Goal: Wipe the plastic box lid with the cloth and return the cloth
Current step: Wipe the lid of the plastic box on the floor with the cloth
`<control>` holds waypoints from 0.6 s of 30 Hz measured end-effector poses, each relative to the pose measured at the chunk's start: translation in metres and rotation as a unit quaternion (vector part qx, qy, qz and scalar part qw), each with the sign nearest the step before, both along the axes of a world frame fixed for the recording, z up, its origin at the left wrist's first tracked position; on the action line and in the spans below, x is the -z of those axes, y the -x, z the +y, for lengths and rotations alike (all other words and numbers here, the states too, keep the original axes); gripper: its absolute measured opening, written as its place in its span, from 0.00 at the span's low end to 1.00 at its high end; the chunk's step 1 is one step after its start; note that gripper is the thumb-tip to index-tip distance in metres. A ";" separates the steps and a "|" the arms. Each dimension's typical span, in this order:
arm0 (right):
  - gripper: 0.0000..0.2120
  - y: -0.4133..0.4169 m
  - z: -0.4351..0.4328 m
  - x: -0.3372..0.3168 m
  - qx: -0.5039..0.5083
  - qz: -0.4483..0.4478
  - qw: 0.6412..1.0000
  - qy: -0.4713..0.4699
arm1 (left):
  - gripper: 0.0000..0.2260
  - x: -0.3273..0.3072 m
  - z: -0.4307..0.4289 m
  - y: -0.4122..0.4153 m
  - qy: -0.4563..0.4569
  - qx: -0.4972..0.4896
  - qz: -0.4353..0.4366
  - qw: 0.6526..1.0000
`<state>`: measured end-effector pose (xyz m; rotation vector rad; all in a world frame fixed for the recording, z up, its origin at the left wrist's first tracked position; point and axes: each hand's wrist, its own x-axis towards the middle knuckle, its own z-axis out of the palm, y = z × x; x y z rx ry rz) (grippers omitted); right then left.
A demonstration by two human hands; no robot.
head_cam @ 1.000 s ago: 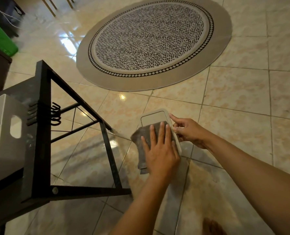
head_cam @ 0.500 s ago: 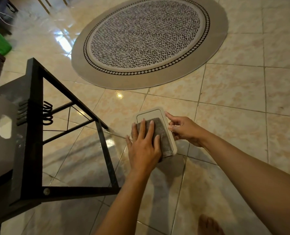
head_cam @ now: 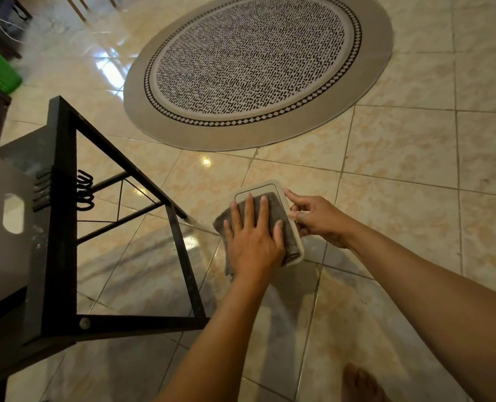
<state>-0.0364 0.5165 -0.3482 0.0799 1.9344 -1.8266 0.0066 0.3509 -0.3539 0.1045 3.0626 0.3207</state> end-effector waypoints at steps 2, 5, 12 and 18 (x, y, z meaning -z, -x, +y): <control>0.28 -0.001 -0.001 -0.001 0.003 -0.001 1.000 0.003 | 0.29 0.002 -0.006 -0.007 -0.007 -0.014 0.007 1.000; 0.28 -0.001 -0.001 0.000 -0.004 -0.003 1.000 0.005 | 0.28 0.008 0.003 -0.025 0.004 -0.002 0.016 1.000; 0.28 -0.001 -0.002 -0.002 -0.006 -0.001 1.000 0.001 | 0.28 0.000 -0.002 -0.001 -0.020 -0.024 -0.012 0.999; 0.27 -0.001 -0.001 0.000 -0.006 0.001 1.000 -0.003 | 0.28 0.003 0.015 -0.015 0.008 -0.009 -0.006 1.000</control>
